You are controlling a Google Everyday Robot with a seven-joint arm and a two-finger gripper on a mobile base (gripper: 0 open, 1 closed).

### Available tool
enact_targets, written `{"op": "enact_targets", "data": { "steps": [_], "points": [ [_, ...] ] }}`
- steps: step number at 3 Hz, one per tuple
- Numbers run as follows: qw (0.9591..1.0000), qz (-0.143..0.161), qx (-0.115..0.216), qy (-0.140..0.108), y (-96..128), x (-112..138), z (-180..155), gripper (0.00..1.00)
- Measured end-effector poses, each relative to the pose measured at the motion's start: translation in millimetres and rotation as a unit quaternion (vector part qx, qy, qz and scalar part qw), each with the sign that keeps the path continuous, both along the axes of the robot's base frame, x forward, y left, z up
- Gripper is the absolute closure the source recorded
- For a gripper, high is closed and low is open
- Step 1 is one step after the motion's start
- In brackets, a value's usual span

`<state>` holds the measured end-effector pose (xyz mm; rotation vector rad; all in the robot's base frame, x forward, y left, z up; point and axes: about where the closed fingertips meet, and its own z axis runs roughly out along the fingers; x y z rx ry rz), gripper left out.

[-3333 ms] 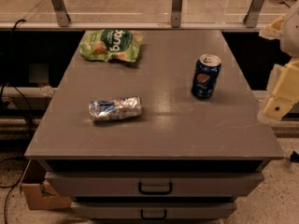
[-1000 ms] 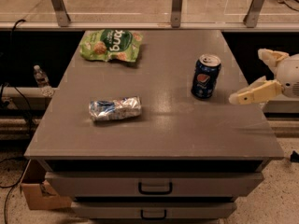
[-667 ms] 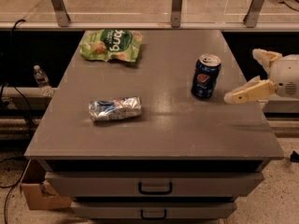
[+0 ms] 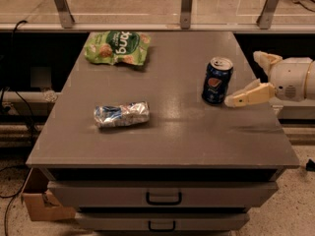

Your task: Knock pepsi can over

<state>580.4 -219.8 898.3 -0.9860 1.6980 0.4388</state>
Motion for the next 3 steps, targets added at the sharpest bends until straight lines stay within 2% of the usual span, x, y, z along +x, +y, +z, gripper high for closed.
{"op": "enact_targets", "data": {
  "steps": [2, 3],
  "points": [
    [0.9995, 0.012, 0.028, -0.006, 19, 9, -5, 0.0],
    [0.9993, 0.019, 0.032, -0.003, 27, 11, -6, 0.17]
  ]
}}
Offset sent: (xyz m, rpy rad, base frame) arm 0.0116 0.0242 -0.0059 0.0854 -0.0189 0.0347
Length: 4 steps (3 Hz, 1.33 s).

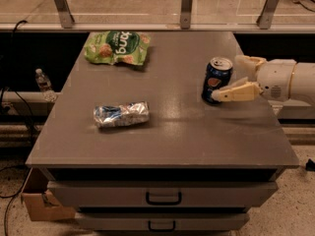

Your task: Knock pepsi can over

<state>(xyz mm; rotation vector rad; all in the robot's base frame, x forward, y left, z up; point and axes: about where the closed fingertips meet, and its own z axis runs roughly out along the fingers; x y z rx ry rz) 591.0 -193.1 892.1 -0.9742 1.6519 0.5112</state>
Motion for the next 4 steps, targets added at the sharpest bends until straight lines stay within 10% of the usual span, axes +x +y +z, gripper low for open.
{"op": "enact_targets", "data": {
  "steps": [4],
  "points": [
    [0.9989, 0.01, -0.041, 0.018, 16, -1, -2, 1.0]
  ]
}}
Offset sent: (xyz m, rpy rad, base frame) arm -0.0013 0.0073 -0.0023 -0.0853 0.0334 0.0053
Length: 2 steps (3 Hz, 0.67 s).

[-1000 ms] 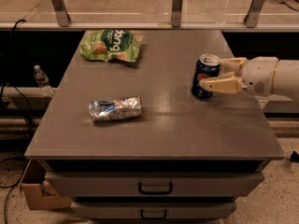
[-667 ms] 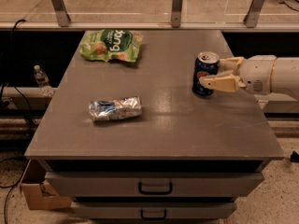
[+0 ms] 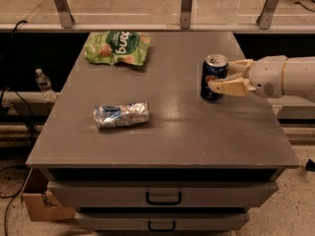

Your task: Knock pepsi can over

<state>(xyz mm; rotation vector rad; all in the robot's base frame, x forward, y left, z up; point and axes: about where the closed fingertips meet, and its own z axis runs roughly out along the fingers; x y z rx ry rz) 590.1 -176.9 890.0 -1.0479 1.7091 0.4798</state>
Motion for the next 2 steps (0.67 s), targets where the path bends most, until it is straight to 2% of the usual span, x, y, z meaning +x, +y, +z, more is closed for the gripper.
{"op": "enact_targets", "data": {
  "steps": [1, 2],
  "points": [
    [1.0, -0.001, 0.001, 0.002, -0.5, -0.1, -0.1, 1.0],
    [0.9989, 0.008, -0.045, -0.009, -9.4, 2.2, 4.9, 1.0]
  ]
}}
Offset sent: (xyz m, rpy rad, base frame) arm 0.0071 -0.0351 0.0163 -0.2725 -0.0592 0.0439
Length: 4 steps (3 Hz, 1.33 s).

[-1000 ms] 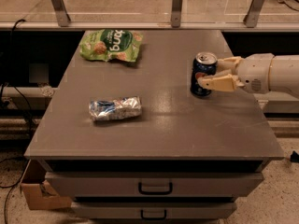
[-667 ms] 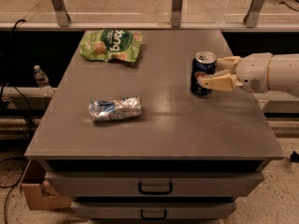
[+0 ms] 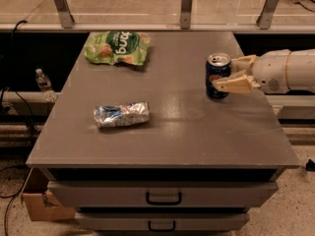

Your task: Knock pepsi can over

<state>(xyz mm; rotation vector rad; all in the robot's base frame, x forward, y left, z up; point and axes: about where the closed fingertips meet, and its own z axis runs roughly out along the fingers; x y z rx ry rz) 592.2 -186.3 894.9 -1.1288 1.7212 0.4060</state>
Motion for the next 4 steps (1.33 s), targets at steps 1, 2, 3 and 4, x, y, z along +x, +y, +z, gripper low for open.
{"op": "enact_targets", "data": {
  "steps": [1, 2, 3, 4],
  "points": [
    [0.9977, 0.006, -0.066, -0.014, -18, 3, 10, 1.0],
    [0.9885, 0.027, -0.145, -0.03, -27, 4, 18, 1.0],
    [0.964, 0.082, -0.248, -0.047, -24, -1, 16, 1.0],
    [0.9222, 0.139, -0.355, -0.064, -14, -8, 11, 1.0]
  ]
}}
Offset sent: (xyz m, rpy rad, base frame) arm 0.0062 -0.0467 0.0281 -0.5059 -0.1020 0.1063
